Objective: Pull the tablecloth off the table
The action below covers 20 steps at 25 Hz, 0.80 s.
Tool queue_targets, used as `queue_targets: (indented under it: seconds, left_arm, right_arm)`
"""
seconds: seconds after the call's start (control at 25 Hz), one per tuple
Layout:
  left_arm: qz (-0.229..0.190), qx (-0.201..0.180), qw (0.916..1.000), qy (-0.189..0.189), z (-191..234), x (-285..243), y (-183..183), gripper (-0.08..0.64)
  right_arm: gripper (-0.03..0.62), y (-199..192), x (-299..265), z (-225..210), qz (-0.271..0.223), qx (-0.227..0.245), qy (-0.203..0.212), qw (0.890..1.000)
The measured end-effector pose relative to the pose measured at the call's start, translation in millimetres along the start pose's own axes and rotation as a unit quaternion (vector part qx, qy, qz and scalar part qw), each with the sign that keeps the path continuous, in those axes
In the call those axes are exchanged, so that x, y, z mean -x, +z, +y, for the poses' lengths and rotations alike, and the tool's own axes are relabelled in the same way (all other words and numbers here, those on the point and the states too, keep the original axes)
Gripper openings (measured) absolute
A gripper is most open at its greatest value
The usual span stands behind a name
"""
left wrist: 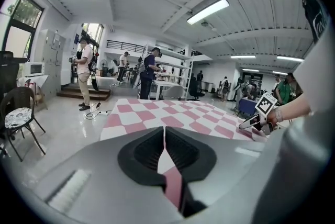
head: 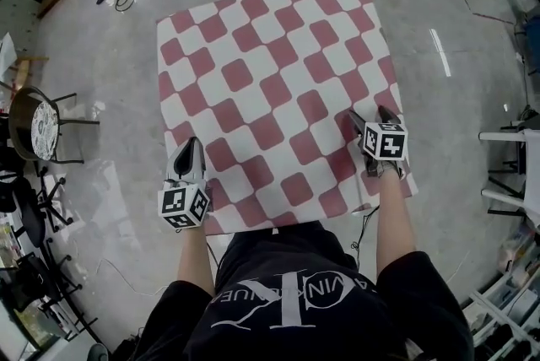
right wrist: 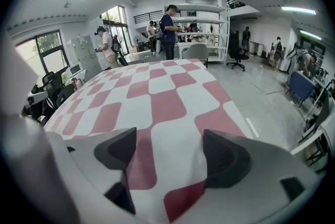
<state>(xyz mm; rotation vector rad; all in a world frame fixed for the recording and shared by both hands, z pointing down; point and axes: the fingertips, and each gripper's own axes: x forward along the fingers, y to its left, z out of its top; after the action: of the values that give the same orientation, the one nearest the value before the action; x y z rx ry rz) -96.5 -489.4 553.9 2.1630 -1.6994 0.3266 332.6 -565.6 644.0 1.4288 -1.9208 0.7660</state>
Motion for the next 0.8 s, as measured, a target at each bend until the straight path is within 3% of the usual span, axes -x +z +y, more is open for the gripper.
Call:
queue_targets:
  seconds: [0.52,0.8]
  left_arm:
    - [0.024,0.015,0.9993,-0.024,23,-13,-14,0.011]
    - [0.08,-0.013,0.9966,-0.019,26,-28,-30,0.019]
  right_arm:
    - [0.357,-1,-3,15,0.036,0.02,-0.025,0.999]
    - [0.254,0,-1,18,0.045,0.027,-0.023,0.998]
